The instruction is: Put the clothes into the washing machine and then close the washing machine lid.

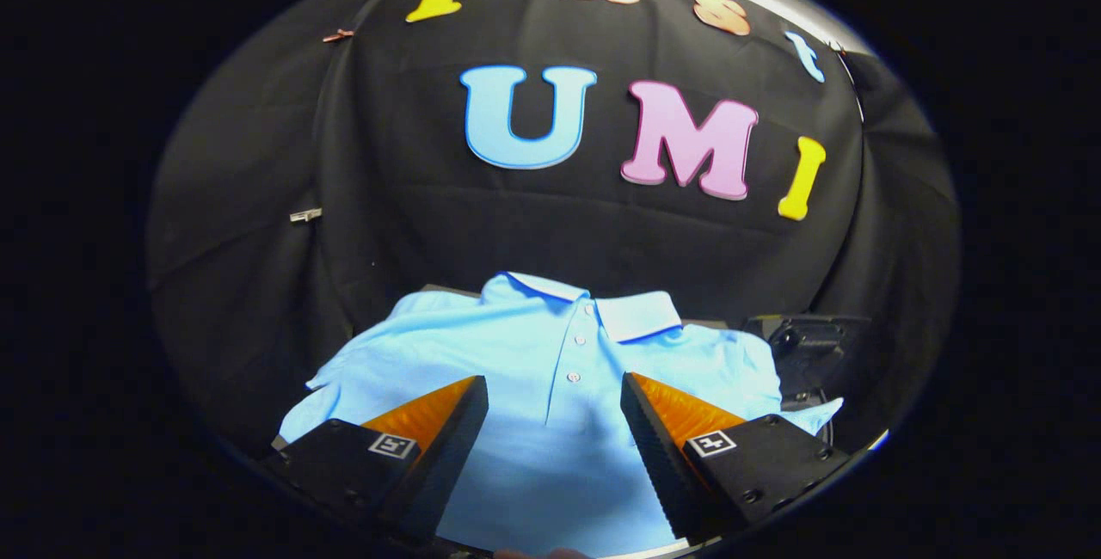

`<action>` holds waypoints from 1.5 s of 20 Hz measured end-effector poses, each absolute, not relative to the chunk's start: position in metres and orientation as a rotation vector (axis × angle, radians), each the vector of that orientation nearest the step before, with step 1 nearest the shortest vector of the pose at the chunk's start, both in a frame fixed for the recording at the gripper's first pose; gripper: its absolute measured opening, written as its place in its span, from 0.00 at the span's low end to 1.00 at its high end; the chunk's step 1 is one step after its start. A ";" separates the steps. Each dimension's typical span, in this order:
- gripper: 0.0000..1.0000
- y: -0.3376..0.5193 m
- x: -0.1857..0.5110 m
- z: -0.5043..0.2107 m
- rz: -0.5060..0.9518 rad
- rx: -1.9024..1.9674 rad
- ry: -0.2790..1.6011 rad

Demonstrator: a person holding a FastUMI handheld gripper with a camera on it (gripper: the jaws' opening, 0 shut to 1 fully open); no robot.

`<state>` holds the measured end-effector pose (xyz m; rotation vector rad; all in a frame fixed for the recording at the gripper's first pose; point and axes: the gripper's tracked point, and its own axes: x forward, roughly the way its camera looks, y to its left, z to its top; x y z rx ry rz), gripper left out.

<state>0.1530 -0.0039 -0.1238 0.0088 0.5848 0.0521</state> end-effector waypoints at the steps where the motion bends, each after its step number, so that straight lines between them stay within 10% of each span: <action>1: 0.98 -0.010 0.157 -0.128 0.025 0.030 0.604; 15: 0.97 -0.013 0.175 -0.162 0.002 0.078 0.844; 19: 0.15 -0.012 0.171 -0.161 0.003 0.042 0.900; 30: 0.15 -0.006 0.178 -0.106 0.050 0.027 0.686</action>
